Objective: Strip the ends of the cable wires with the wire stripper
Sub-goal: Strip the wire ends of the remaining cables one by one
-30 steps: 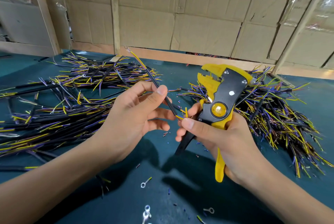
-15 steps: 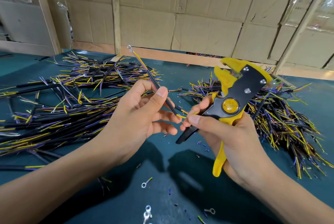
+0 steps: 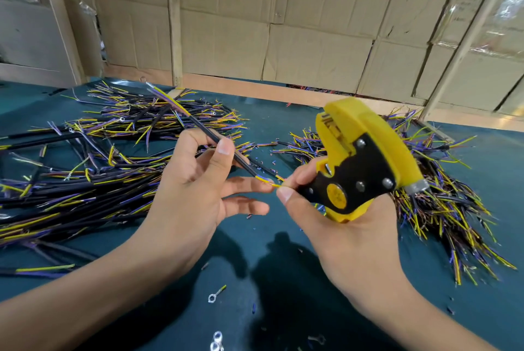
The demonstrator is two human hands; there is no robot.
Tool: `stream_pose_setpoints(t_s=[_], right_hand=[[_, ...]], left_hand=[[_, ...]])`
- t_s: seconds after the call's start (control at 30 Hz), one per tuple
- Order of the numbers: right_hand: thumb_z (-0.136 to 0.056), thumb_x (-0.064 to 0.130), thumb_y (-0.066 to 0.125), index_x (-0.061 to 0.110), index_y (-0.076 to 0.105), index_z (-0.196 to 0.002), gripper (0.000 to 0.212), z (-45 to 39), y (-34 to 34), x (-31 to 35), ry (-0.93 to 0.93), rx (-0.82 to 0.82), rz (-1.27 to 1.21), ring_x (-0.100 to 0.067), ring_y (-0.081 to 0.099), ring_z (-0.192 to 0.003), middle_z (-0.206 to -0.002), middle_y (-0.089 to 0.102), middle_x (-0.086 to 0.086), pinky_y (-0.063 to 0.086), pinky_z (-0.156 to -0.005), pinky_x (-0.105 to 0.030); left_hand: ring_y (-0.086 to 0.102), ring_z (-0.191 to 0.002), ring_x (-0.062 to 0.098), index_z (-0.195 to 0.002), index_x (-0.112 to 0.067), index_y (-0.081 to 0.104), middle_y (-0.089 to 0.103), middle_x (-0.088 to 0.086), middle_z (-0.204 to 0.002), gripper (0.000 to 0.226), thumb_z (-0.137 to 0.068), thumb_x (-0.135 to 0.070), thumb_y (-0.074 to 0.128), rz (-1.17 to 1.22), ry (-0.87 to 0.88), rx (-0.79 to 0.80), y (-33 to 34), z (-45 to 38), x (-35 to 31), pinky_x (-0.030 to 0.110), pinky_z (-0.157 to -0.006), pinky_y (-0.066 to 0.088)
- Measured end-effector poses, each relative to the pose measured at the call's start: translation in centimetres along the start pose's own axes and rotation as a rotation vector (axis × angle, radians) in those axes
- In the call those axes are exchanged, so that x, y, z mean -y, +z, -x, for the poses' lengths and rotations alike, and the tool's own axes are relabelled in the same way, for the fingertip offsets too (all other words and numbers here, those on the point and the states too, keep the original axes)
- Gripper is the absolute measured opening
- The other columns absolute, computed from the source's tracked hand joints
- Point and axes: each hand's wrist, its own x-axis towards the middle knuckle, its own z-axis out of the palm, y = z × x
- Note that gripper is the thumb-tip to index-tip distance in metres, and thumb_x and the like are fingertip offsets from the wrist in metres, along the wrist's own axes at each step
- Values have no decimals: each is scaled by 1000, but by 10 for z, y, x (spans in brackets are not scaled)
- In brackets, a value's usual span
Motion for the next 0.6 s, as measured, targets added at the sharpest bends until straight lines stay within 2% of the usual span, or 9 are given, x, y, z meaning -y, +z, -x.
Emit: stream_pose_setpoints(t_s=[0.1, 0.17, 0.23, 0.33, 0.47, 0.6], right_hand=[[-80, 1, 76, 21, 64, -83, 23, 0, -2, 2, 30, 12, 4, -7, 65, -73, -79, 71, 4, 50, -74, -17], [-79, 7, 76, 23, 65, -79, 19, 0, -5, 2, 49, 1, 7, -8, 66, -73, -80, 73, 3, 51, -72, -18], [-79, 10, 77, 23, 67, -82, 17, -1, -7, 3, 50, 5, 31, -11, 67, -75, -82, 74, 2, 53, -74, -22], [-79, 11, 77, 28, 67, -84, 20, -3, -7, 4, 47, 26, 42, -10, 68, -76, -83, 74, 5, 55, -75, -24], [-79, 8, 78, 22, 68, -86, 18, -3, -9, 3, 51, 26, 2, -12, 68, -76, -83, 74, 1, 55, -73, -24], [-78, 2, 81, 18, 68, -84, 21, -5, -13, 1, 52, -6, -40, -17, 67, -75, -82, 74, -4, 55, -72, -25]], left_hand=[[68, -65, 37, -101, -19, 49, 55, 11, -90, 11, -94, -26, 52, -53, 44, 53, -2, -1, -3, 36, -50, 53], [68, -65, 36, -105, -21, 52, 55, 10, -89, 14, -92, -22, 59, -60, 54, 106, -3, -3, -8, 36, -50, 52], [68, -68, 33, -113, -23, 55, 58, 9, -88, 35, -83, -14, 73, -80, 31, 168, -5, -4, -11, 37, -54, 54], [67, -70, 28, -125, -29, 56, 64, 7, -90, 61, -72, -5, 76, -100, -35, 250, -7, -4, -13, 40, -61, 56], [61, -70, 24, -130, -30, 57, 62, 11, -85, 61, -76, -9, 75, -156, -62, 285, -10, -6, -15, 36, -62, 54], [59, -69, 22, -124, -25, 65, 61, 10, -83, 51, -75, -15, 76, -159, -85, 333, -14, -9, -17, 31, -61, 51]])
